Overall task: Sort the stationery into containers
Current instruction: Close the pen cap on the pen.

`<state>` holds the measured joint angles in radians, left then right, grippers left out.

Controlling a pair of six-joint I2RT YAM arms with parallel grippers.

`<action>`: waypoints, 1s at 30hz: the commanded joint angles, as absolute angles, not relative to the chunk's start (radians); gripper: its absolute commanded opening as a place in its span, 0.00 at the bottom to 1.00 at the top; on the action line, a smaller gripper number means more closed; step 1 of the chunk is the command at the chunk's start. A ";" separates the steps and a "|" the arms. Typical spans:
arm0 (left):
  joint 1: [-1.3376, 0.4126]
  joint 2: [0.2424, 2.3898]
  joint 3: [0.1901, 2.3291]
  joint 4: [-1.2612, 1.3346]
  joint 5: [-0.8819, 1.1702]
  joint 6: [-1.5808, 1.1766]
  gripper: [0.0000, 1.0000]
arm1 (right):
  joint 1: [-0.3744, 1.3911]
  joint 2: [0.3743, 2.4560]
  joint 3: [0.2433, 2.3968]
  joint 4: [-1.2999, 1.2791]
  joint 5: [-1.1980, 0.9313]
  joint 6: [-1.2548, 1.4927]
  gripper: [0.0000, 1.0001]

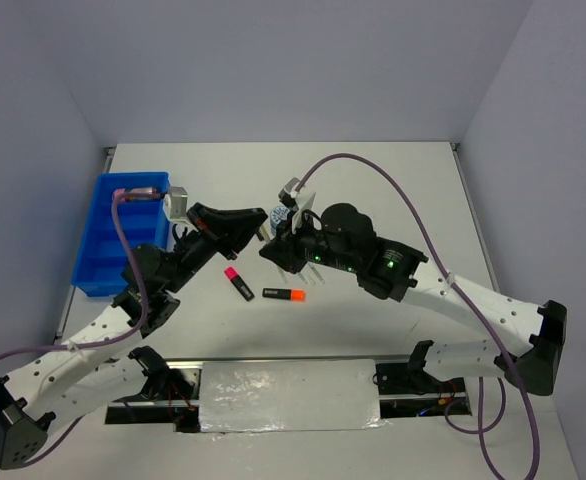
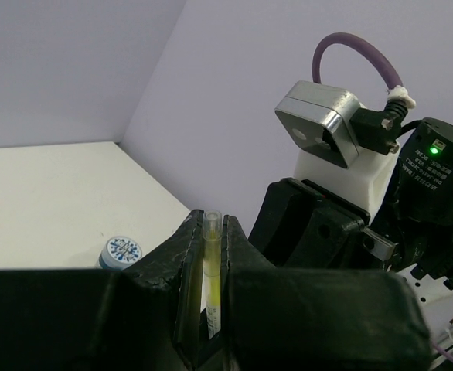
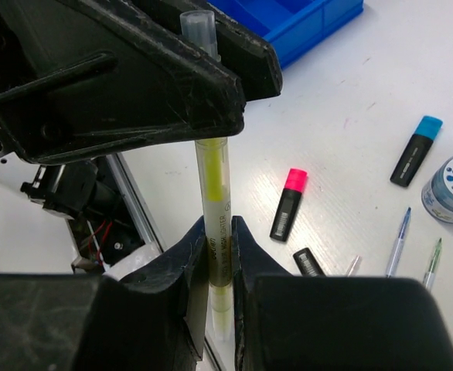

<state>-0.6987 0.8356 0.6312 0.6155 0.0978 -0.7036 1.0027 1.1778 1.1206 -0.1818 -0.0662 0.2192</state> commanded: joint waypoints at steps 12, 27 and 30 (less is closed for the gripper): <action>-0.815 0.913 0.502 0.525 0.287 -0.722 0.00 | 0.882 1.209 1.445 0.080 -0.141 0.311 0.00; -0.821 0.818 0.672 0.215 0.006 -0.672 0.33 | 0.951 1.114 1.065 0.123 -0.244 0.270 0.00; -0.822 0.831 0.690 0.224 0.028 -0.677 0.37 | 0.954 1.088 1.032 0.117 -0.241 0.276 0.00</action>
